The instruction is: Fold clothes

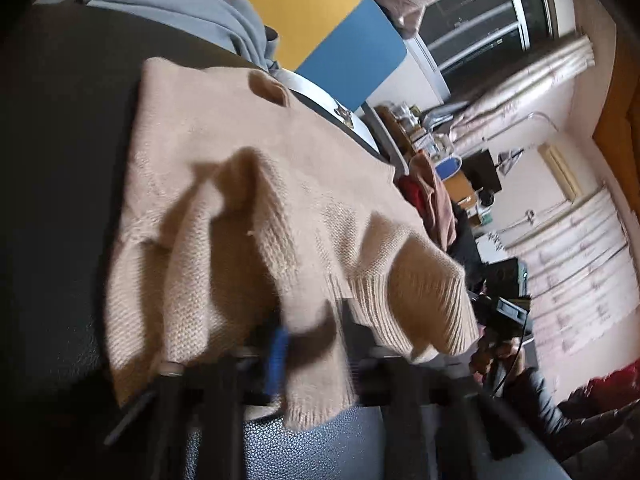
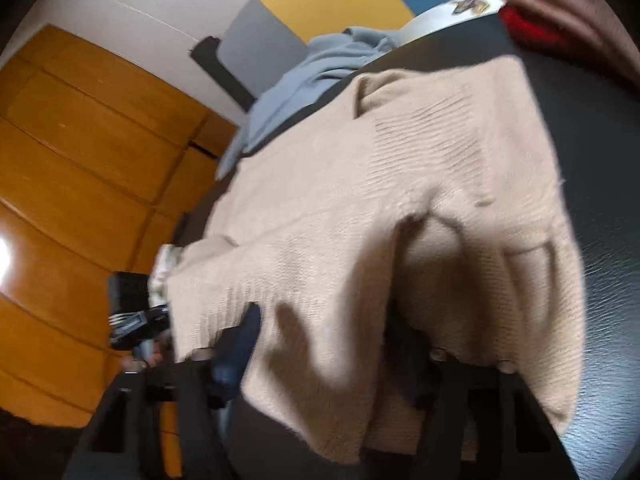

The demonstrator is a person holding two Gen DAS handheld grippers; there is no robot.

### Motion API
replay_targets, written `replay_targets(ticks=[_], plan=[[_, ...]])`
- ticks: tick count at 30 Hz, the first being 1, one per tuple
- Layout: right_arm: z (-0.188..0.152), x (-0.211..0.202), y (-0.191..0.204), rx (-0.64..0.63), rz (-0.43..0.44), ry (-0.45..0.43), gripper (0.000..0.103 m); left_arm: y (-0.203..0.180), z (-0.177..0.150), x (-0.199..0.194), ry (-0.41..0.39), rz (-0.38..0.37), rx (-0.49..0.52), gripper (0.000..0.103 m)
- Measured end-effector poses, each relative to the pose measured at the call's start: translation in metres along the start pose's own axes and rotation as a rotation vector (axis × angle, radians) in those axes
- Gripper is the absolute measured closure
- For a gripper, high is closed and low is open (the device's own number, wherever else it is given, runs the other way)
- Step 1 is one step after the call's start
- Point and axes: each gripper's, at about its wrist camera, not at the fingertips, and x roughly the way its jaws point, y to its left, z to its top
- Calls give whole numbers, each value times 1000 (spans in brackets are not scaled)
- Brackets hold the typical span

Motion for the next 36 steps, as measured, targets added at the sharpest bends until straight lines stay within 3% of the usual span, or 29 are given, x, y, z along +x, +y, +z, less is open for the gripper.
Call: replay_targets(ticks=[1,2,5,8,12,17,19,20,21,22,23,25,27,31,36], plan=[[1,0,1,-4,-10,2,87,-1,1,-1,4,-24,0,100],[1,-1,3,-10,-19,4,95,2,5,-2,-8,-80,-3,99],[6,-5,13,-43,3,16,96,-2,19,-14,-66,-198,-11,99],[22,-11,23,-45,92,-25,96,-5,44,-26,-157,-338,-43,99],[54,-18,18,19,219,-123,96,-4,84,-24,-244,-411,-74,99],[92,5,-24,207,230,-190,95,36,107,1,-225,-308,-259,98],[102,18,-51,322,200,-208,90,52,116,10,-216,-266,-333,80],[101,23,-64,385,215,-210,84,60,121,15,-212,-244,-370,77],[100,28,-76,448,230,-212,56,68,125,20,-208,-223,-407,76],[99,30,-87,496,244,-218,53,76,130,25,-203,-202,-444,76],[98,23,-87,487,256,-238,52,84,134,30,-199,-180,-480,76],[96,10,-88,469,281,-277,32,92,134,28,-215,-157,-503,75],[93,-5,-83,414,257,-299,31,89,121,14,-233,-97,-474,75],[74,-35,-54,183,10,-302,31,70,85,-15,-259,53,-358,75],[37,-25,-33,-29,-221,-169,32,55,45,-28,-268,212,-235,71]])
